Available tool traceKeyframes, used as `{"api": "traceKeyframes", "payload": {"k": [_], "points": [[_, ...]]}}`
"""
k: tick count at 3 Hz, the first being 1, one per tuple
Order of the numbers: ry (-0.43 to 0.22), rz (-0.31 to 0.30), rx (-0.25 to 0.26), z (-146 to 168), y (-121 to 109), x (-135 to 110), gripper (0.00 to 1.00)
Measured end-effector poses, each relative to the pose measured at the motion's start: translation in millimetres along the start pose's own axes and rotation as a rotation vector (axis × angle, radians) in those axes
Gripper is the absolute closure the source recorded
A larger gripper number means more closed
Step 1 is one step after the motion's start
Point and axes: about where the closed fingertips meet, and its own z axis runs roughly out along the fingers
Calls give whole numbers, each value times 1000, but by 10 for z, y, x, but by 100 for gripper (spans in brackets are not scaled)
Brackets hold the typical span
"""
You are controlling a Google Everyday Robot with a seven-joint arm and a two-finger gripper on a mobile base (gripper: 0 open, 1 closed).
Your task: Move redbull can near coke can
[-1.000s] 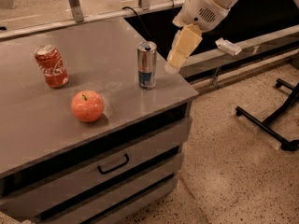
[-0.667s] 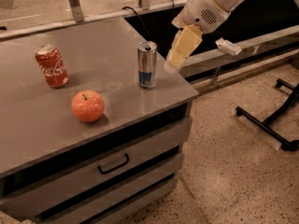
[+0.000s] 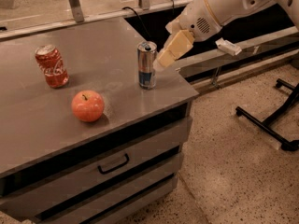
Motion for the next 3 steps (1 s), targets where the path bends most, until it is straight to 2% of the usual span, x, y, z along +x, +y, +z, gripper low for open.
{"api": "traceKeyframes", "payload": {"k": [1, 2, 3], "points": [[-56, 30, -6, 161, -78, -35, 0], [-51, 14, 2, 346, -157, -48, 0], [-31, 2, 23, 503, -273, -45, 15]]}}
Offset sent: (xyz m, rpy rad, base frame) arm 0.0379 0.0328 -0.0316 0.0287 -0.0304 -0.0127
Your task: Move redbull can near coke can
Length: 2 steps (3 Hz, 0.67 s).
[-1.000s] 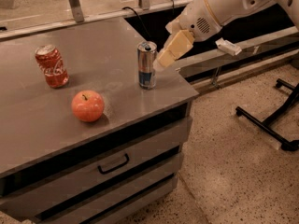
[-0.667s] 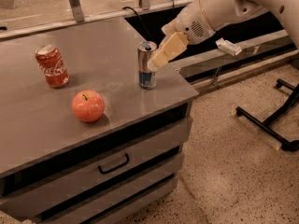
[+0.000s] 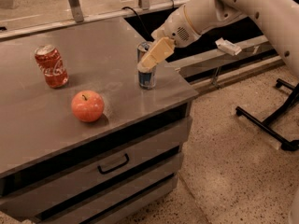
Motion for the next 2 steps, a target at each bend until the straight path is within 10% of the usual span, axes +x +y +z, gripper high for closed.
{"api": "traceKeyframes", "payload": {"k": [2], "points": [[20, -6, 24, 128, -127, 67, 61]]}}
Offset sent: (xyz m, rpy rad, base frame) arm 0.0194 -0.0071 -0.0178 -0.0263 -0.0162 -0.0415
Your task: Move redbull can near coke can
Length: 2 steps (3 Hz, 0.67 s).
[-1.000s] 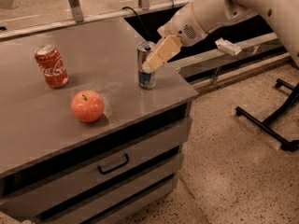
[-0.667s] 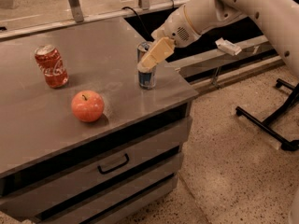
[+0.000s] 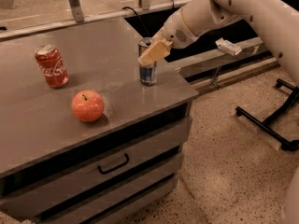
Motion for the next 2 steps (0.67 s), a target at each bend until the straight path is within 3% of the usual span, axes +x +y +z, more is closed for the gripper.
{"api": "traceKeyframes", "payload": {"k": [1, 2], "points": [[0, -4, -7, 32, 4, 1, 85], [-8, -17, -11, 20, -7, -60, 100]]}}
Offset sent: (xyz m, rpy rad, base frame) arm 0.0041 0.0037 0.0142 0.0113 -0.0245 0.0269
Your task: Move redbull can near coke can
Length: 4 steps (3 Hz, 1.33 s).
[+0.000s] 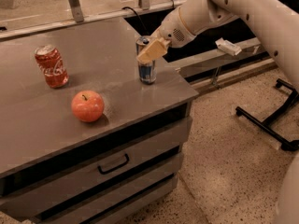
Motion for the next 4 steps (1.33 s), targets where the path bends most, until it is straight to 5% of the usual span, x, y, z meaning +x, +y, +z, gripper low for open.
{"api": "traceKeyframes", "payload": {"k": [2, 4], "points": [[-66, -70, -12, -40, -170, -457, 100], [-56, -220, -104, 462, -149, -1078, 100]]}}
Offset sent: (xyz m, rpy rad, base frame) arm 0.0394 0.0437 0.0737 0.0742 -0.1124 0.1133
